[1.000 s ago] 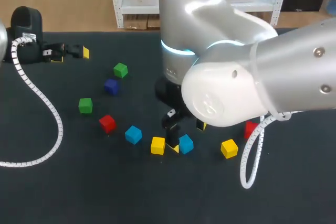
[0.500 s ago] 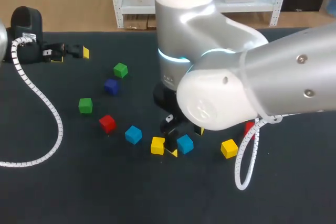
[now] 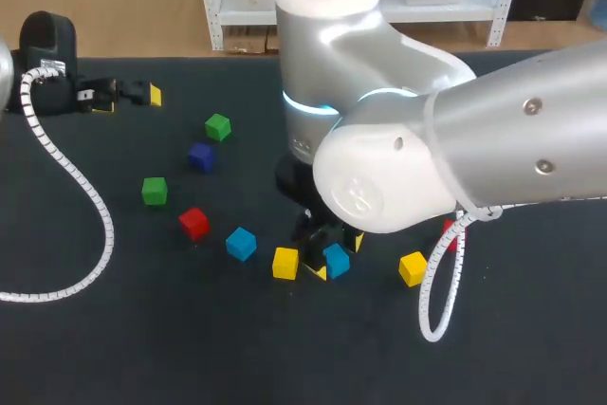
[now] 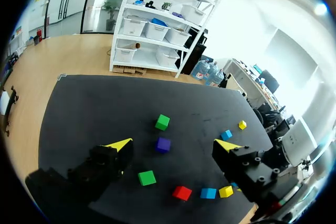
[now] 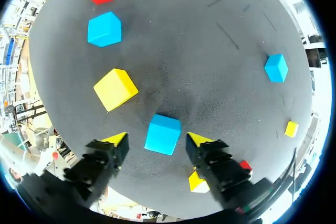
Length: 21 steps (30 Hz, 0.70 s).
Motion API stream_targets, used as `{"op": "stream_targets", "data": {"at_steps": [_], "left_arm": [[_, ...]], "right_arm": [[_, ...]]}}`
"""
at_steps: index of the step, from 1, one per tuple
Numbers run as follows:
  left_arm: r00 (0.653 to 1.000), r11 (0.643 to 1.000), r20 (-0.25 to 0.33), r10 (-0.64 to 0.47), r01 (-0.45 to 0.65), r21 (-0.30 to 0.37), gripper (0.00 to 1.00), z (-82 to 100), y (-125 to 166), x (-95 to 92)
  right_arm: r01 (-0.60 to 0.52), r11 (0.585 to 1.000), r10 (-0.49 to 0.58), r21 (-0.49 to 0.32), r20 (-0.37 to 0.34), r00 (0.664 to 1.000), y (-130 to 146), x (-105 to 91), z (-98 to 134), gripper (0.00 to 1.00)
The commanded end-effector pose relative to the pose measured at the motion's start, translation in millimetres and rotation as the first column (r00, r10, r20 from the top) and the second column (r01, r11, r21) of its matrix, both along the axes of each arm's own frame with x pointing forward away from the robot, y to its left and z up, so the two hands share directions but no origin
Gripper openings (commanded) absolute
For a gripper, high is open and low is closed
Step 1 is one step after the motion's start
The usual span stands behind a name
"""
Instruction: Place the blue cubes, place green cubes on the blue cubes, place the yellow cubes on the green cubes, then place the red cubes on the yellow cubes, and place purple cube on the red cubes.
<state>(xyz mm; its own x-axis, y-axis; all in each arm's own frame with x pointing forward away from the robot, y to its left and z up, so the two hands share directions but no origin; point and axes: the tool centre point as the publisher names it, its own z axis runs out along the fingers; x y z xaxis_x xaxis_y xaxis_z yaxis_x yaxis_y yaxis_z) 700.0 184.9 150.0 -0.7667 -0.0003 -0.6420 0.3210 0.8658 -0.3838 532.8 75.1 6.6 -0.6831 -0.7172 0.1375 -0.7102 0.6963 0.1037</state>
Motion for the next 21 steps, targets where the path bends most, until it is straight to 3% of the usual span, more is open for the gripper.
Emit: {"op": "stream_targets", "data": {"at_steps": [1,12,21], "left_arm": [[1.000,1.000,0.000,0.000,0.000,0.000,1.00,0.0,0.0,0.0],[1.000,1.000,0.000,0.000,0.000,0.000,1.00,0.0,0.0,0.0],[1.000,1.000,0.000,0.000,0.000,0.000,1.00,0.0,0.0,0.0]], "right_arm": [[-0.001,1.000,0.001,-0.003,-0.003,1.000,1.0,0.4,0.4,0.32],[-0.006,1.000,0.006,-0.011,-0.013,1.000,-1.0,-0.6,-0.7,0.00],[-0.117,0.993,0.117,-0.003,0.041,0.992,-0.8,1.7,6.4,0.00]]}}
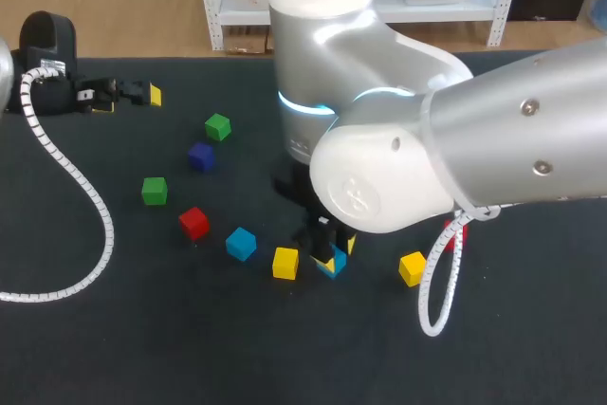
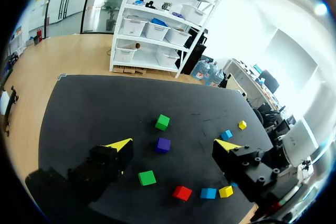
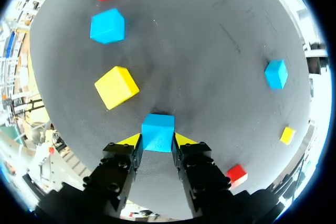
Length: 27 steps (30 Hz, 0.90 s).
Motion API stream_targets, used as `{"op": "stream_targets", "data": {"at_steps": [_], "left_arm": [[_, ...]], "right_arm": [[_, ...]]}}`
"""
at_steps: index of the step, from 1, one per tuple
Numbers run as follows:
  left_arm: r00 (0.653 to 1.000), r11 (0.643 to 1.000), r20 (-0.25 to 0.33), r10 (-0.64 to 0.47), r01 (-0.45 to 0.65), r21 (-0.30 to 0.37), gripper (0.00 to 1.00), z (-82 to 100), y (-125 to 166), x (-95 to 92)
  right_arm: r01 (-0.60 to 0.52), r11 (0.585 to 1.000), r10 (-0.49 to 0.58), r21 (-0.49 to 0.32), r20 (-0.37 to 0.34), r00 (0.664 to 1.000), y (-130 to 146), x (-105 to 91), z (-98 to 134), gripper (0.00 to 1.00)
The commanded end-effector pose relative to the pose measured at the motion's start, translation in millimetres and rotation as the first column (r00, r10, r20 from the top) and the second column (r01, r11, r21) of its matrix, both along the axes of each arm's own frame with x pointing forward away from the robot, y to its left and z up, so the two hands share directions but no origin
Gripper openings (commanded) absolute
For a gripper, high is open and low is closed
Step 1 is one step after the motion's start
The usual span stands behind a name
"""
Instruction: Place the blue cubes, place green cubes on the blue cubes, place the yellow cubes on the green cubes, then place the red cubes on the yellow cubes, and place purple cube on the red cubes.
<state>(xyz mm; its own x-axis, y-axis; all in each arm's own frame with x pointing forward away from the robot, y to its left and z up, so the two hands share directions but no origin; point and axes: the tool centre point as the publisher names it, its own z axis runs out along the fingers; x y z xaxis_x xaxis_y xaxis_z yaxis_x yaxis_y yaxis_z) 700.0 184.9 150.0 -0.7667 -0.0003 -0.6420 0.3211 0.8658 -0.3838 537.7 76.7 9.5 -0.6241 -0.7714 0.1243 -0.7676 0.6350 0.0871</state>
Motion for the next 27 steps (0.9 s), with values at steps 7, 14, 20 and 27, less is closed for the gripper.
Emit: {"op": "stream_targets", "data": {"at_steps": [7,14,20,27], "left_arm": [[1.000,1.000,0.000,0.000,0.000,0.000,1.00,0.0,0,0.0],[1.000,1.000,0.000,0.000,0.000,0.000,1.00,0.0,0,0.0],[1.000,1.000,0.000,0.000,0.000,0.000,1.00,0.0,0,0.0],[1.000,1.000,0.000,0.000,0.000,0.000,1.00,0.0,0,0.0]], "right_arm": [[-0.186,0.982,0.186,0.017,0.013,0.983,-10,8.2,17,0.00],[-0.336,0.941,0.335,0.044,0.026,0.942,-23,27.7,37,0.00],[-0.462,0.883,0.461,0.079,0.040,0.887,-26,40.1,48,0.00],[-0.515,0.855,0.514,0.066,0.032,0.857,-27,59.4,52,0.00]]}}
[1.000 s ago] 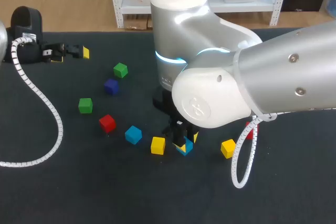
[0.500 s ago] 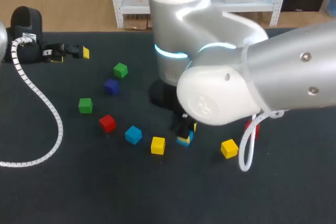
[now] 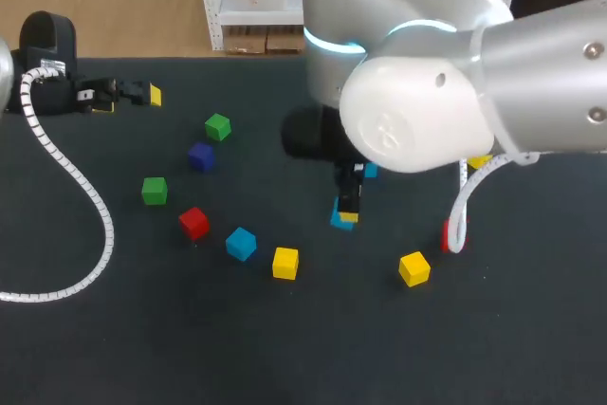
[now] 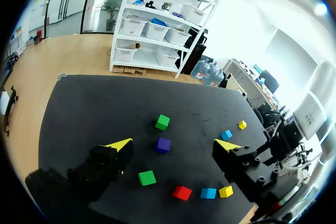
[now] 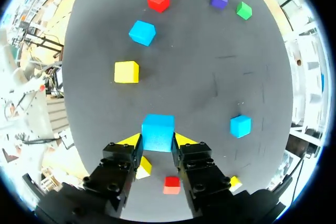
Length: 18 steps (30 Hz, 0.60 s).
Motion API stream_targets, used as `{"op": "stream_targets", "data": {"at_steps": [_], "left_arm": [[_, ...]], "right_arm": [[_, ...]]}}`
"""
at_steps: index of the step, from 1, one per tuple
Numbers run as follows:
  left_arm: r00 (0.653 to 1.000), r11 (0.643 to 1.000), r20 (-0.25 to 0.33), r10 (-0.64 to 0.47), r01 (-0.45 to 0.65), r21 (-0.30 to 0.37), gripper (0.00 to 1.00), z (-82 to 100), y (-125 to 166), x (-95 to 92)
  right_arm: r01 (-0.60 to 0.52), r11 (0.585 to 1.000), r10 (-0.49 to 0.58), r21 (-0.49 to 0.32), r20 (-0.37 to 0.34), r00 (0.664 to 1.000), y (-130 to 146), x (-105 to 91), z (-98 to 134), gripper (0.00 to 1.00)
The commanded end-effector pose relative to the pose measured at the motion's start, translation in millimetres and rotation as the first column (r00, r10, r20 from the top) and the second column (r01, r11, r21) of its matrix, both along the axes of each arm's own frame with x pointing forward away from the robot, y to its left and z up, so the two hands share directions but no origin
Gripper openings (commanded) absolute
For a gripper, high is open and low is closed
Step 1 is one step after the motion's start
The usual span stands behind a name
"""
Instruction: Place the blue cubes, place green cubes on the blue cubes, place the yellow cubes on the green cubes, then place the red cubes on the yellow cubes, and place purple cube on the red cubes.
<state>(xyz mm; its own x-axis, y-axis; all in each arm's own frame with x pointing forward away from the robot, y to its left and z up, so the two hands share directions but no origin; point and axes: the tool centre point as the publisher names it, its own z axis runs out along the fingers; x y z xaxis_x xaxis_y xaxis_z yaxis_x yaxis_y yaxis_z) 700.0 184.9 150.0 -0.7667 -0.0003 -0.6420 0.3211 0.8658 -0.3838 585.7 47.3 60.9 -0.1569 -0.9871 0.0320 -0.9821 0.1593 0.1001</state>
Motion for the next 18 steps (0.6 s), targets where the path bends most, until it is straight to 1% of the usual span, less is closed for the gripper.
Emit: {"op": "stream_targets", "data": {"at_steps": [1,5,7,9,10,14,16,18], "left_arm": [[1.000,1.000,0.000,0.000,0.000,0.000,1.00,0.0,0,0.0],[1.000,1.000,0.000,0.000,0.000,0.000,1.00,0.0,0,0.0],[1.000,1.000,0.000,0.000,0.000,0.000,1.00,0.0,0,0.0],[1.000,1.000,0.000,0.000,0.000,0.000,1.00,0.0,0,0.0],[1.000,1.000,0.000,0.000,0.000,0.000,1.00,0.0,0,0.0],[1.000,1.000,0.000,0.000,0.000,0.000,1.00,0.0,0,0.0],[1.000,1.000,0.000,0.000,0.000,0.000,1.00,0.0,0,0.0],[1.000,1.000,0.000,0.000,0.000,0.000,1.00,0.0,0,0.0]], "right_arm": [[-0.028,0.999,0.028,-0.034,-0.009,1.000,2,14.8,-1,0.00],[-0.078,0.996,0.078,-0.045,-0.005,0.997,2,27.6,2,0.00],[-0.093,0.993,0.094,-0.071,0.009,0.996,1,33.5,2,0.00],[-0.102,0.993,0.102,-0.062,0.003,0.995,1,39.2,3,0.00],[-0.112,0.990,0.114,-0.083,0.013,0.993,1,42.2,3,0.00],[-0.128,0.989,0.129,-0.078,0.005,0.992,1,51.4,1,0.00],[-0.131,0.987,0.131,-0.094,-0.007,0.991,1,56.8,-3,0.00],[-0.138,0.987,0.137,-0.079,-0.016,0.990,1,62.8,-6,0.00]]}}
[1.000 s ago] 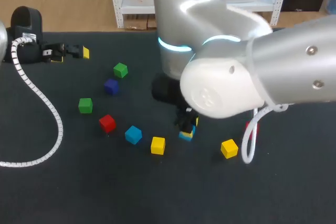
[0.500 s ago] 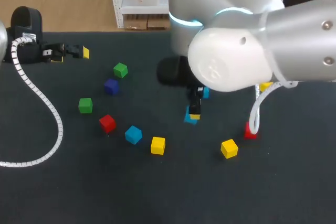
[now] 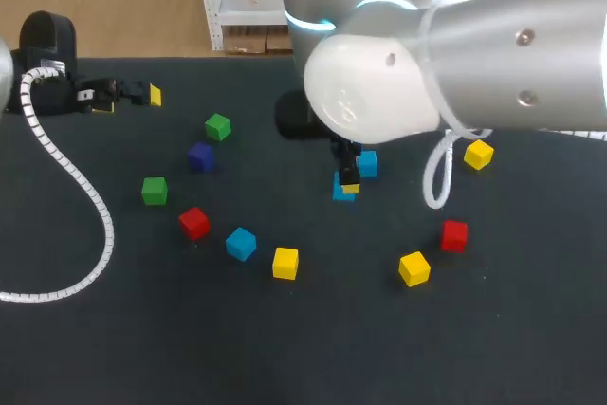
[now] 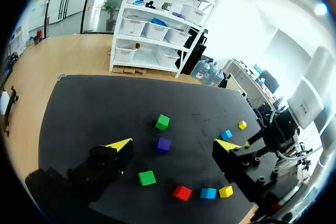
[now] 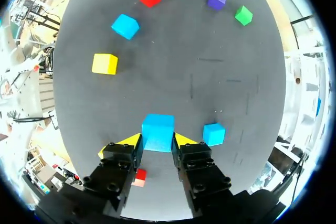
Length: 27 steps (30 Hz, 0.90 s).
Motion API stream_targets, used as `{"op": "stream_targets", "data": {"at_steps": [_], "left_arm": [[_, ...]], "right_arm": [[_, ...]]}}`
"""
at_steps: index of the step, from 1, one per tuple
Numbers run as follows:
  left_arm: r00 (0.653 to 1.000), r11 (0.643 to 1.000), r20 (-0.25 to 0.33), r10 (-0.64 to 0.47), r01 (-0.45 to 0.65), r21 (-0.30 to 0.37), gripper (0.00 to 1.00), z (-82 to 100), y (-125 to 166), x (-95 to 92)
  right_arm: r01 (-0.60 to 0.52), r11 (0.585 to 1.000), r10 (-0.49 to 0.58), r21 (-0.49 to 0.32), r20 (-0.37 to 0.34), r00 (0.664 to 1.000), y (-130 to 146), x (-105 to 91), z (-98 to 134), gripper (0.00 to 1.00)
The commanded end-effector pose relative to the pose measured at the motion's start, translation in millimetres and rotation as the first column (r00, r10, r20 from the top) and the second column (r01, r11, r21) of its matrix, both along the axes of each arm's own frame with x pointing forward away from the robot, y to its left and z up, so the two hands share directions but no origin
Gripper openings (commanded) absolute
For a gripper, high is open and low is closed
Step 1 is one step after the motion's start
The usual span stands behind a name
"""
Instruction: Place the blue cubes, place green cubes on the blue cubes, place the yellow cubes on the green cubes, then place the red cubes on the yellow cubes, and place purple cube on the red cubes.
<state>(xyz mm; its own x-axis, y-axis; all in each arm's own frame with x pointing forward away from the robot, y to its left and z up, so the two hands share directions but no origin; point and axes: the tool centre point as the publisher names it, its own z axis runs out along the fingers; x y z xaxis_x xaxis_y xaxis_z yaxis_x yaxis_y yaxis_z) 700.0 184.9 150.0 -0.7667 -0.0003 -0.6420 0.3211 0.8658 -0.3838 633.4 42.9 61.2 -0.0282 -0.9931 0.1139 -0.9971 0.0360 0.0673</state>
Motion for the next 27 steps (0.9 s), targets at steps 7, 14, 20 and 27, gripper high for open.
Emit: {"op": "stream_targets", "data": {"at_steps": [7,14,20,27], "left_arm": [[1.000,1.000,0.000,0.000,0.000,0.000,1.00,0.0,0,0.0],[1.000,1.000,0.000,0.000,0.000,0.000,1.00,0.0,0,0.0],[1.000,1.000,0.000,0.000,0.000,0.000,1.00,0.0,0,0.0],[1.000,1.000,0.000,0.000,0.000,0.000,1.00,0.0,0,0.0]], "right_arm": [[-0.043,0.999,0.043,-0.009,-0.057,0.997,4,27.6,-21,0.00],[-0.071,0.997,0.070,-0.009,-0.061,0.996,4,40.1,-26,0.00],[-0.067,0.998,0.067,-0.006,-0.065,0.996,2,49.9,-29,0.00],[-0.068,0.998,0.067,-0.014,-0.067,0.996,1,59.4,-32,0.00]]}}
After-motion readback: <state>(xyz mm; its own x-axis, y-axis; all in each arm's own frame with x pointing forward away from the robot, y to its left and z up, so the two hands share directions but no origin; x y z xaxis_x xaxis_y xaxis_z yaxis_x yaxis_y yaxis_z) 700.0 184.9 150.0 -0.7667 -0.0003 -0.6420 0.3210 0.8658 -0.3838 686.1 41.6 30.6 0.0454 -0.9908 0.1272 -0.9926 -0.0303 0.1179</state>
